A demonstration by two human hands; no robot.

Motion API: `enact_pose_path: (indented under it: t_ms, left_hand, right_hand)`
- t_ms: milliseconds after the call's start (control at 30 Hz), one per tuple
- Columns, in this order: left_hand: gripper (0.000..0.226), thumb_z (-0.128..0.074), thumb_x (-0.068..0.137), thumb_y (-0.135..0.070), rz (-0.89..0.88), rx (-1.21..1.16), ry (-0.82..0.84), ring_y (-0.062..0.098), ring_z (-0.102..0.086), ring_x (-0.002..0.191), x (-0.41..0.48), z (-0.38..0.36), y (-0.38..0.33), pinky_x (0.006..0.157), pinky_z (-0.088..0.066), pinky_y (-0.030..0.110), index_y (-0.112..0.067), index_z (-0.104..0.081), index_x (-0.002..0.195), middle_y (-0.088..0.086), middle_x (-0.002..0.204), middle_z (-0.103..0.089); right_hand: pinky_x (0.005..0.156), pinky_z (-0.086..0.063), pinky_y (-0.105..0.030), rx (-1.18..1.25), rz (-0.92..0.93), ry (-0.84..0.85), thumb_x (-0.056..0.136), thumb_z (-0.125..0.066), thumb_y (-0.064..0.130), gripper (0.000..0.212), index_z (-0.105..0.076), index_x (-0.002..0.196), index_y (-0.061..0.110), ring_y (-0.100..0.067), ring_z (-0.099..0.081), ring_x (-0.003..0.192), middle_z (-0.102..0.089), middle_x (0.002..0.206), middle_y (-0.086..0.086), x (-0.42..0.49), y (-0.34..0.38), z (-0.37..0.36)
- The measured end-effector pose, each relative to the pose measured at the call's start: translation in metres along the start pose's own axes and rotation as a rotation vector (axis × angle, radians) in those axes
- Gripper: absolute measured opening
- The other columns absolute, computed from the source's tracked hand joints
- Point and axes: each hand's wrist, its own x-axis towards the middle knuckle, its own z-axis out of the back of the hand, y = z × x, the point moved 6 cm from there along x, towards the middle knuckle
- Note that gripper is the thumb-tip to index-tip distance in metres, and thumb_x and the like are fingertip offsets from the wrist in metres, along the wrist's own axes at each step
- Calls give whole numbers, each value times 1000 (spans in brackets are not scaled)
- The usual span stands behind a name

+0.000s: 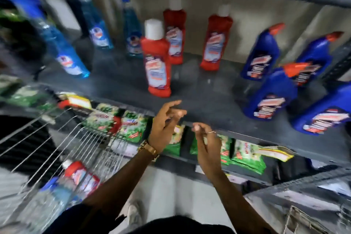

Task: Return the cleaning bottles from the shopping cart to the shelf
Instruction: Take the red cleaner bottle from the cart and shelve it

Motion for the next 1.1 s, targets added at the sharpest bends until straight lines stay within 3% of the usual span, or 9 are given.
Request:
enact_pose_path:
  t_ms: [100, 200, 367, 433, 500, 667, 833, 933, 1100]
  left_hand:
    - [28, -50, 92, -11, 65, -2, -274, 28, -69, 92, -27, 99, 23, 83, -54, 46, -8, -54, 120, 10, 96, -71]
    - [22, -51, 94, -10, 190, -20, -484, 26, -64, 94, -65, 184, 55, 82, -52, 44, -13, -56, 115, 16, 105, -65]
    - [27, -59, 90, -5, 558, 317, -688, 28, -62, 90, -153, 300, 141, 82, -51, 46, 2, -54, 115, 28, 112, -62]
    - [34, -60, 89, -5, 764, 408, -667, 40, -62, 99, -189, 327, 182, 88, -49, 48, 10, -52, 117, 32, 116, -60]
    - [38, -59, 91, -12, 928, 497, -512, 42, -60, 107, -211, 335, 213, 91, -43, 41, 11, -51, 120, 31, 120, -59]
    - [47, -56, 92, -28, 1188, 400, -313, 42, -60, 109, -228, 339, 279, 90, -51, 44, 3, -46, 126, 30, 121, -59]
    - [60, -59, 91, -18, 1138, 307, -533, 39, -47, 126, -211, 345, 322, 108, -35, 39, 11, -32, 136, 29, 136, -47]
    - [66, -55, 93, -20, 1204, 318, -531, 42, -44, 127, -205, 334, 351, 104, -30, 37, 15, -24, 140, 32, 138, -43]
    - [70, -60, 89, -18, 1405, 171, -717, 43, -51, 122, -202, 326, 372, 100, -43, 45, 7, -22, 143, 30, 133, -51]
  right_hand:
    - [83, -49, -29, -27, 46, 326, 96, -43, 34, 22, -64, 99, 27, -12, -65, 93, -72, 98, 1, -12, 22, -96]
    - [81, -50, -34, -51, 101, 542, 95, -44, 31, 29, -67, 96, 13, -15, -64, 91, -72, 93, -6, -29, 35, -180]
    - [84, -50, -43, -201, 101, 833, 90, -54, 23, 23, -68, 100, 8, -33, -64, 94, -71, 93, -16, -52, 38, -310]
    - [84, -49, -41, -303, 110, 836, 87, -58, 19, 19, -69, 101, 11, -34, -63, 96, -72, 96, -15, -53, 34, -350]
    - [81, -49, -40, -413, 111, 797, 85, -59, 18, 17, -70, 97, 13, -35, -63, 94, -73, 96, -16, -49, 29, -373]
    - [77, -46, -38, -716, 205, 821, 90, -52, 34, 24, -70, 97, 19, -33, -63, 89, -74, 93, -13, -57, -1, -410]
    - [82, -41, -38, -788, 236, 811, 92, -45, 49, 35, -64, 106, 23, -28, -65, 85, -75, 92, -8, -59, -19, -419]
    - [80, -46, -39, -878, 267, 831, 93, -42, 49, 38, -64, 111, 23, -27, -64, 85, -75, 91, -10, -59, -25, -419]
    - [85, -47, -39, -904, 210, 887, 95, -41, 46, 35, -64, 111, 25, -24, -62, 92, -74, 96, -6, -59, -29, -421]
